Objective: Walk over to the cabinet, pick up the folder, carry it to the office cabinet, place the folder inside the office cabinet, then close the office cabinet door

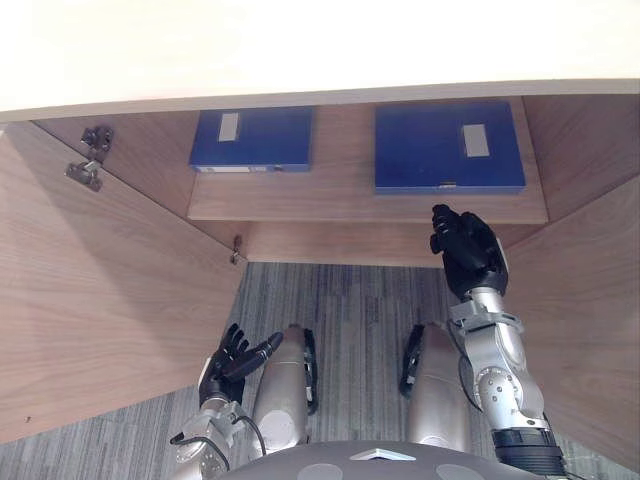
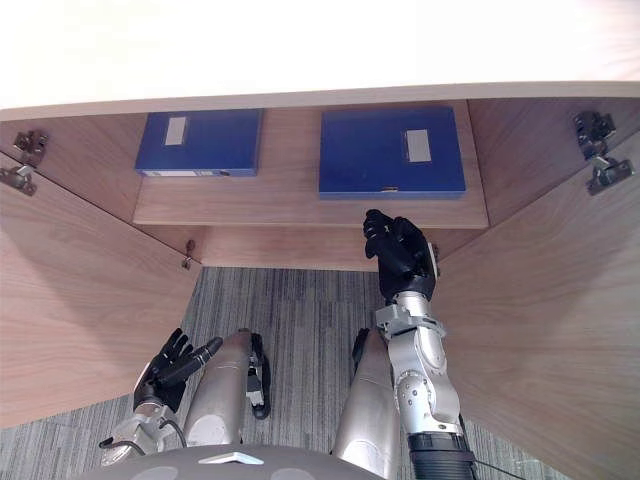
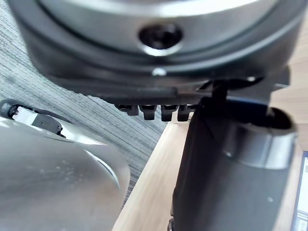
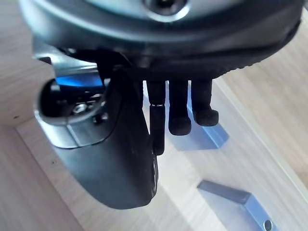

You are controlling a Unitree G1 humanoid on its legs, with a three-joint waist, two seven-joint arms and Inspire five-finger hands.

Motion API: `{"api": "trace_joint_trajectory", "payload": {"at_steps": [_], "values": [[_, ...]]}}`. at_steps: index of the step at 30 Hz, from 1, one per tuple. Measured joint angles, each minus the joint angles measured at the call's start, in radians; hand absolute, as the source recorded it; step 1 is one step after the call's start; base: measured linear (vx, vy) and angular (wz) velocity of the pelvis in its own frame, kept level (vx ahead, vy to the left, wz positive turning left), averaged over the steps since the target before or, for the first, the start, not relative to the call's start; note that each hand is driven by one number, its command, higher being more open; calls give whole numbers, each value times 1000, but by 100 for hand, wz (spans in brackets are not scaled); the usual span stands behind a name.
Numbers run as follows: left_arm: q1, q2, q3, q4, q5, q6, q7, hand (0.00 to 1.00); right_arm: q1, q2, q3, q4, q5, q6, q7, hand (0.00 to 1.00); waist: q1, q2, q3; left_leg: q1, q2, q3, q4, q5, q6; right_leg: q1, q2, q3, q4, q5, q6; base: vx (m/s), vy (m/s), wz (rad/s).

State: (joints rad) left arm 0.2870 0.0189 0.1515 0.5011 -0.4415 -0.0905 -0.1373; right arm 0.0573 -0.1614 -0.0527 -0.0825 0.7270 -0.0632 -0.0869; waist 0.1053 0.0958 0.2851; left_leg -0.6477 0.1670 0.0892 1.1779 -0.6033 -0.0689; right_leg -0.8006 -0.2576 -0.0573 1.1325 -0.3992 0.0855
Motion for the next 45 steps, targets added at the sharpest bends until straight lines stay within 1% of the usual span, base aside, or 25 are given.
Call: {"api": "trace_joint_trajectory", "payload": {"at_steps": [8,12,19,22,26,34,38,45], "values": [[-8,0,-19,-42,-29,0,4,100,-97,-1,-27,47,34,-20,-15,0,2,5,62,-45,0,-13,51,-9,2,-40,-2,5,46,-9,0,-15,-1,2],[-8,4,-19,-45,-30,0,5,100,-119,-1,-30,57,35,-30,-29,0,3,6,64,-77,1,-17,71,-12,1,-71,-2,8,65,-12,-3,-8,-1,0],[-8,5,-18,-71,-37,1,5,100,-135,-1,-73,79,37,-56,-37,0,4,8,67,-82,2,-20,77,-17,-1,-77,-2,8,70,-14,-3,0,0,0],[-8,6,-17,-82,-37,-1,4,100,-141,-1,-83,80,46,-57,-37,0,4,10,68,-99,2,-21,79,-17,-1,-93,-1,7,71,-14,-4,0,0,0],[-8,7,-16,-80,-37,0,4,100,-155,-1,-99,80,60,-58,-39,0,5,20,81,-103,2,-21,78,-17,-1,-95,-2,7,71,-14,-3,0,0,0],[-8,8,-15,-80,-37,0,3,100,-165,-1,-117,80,76,-64,-48,0,13,21,81,-110,1,-23,77,-17,-1,-101,-2,6,71,-16,-1,0,0,0],[-8,11,-15,-81,-37,0,3,100,-195,-2,-142,80,76,-82,-50,0,14,22,89,-112,1,-23,76,-17,-1,-104,-2,6,71,-16,-1,0,0,0],[-8,20,-14,-92,-39,0,2,100,-240,-43,-154,80,84,-85,-52,0,22,26,100,-113,1,-23,73,-17,-1,-106,-2,6,69,-16,0,0,0,0]]}}
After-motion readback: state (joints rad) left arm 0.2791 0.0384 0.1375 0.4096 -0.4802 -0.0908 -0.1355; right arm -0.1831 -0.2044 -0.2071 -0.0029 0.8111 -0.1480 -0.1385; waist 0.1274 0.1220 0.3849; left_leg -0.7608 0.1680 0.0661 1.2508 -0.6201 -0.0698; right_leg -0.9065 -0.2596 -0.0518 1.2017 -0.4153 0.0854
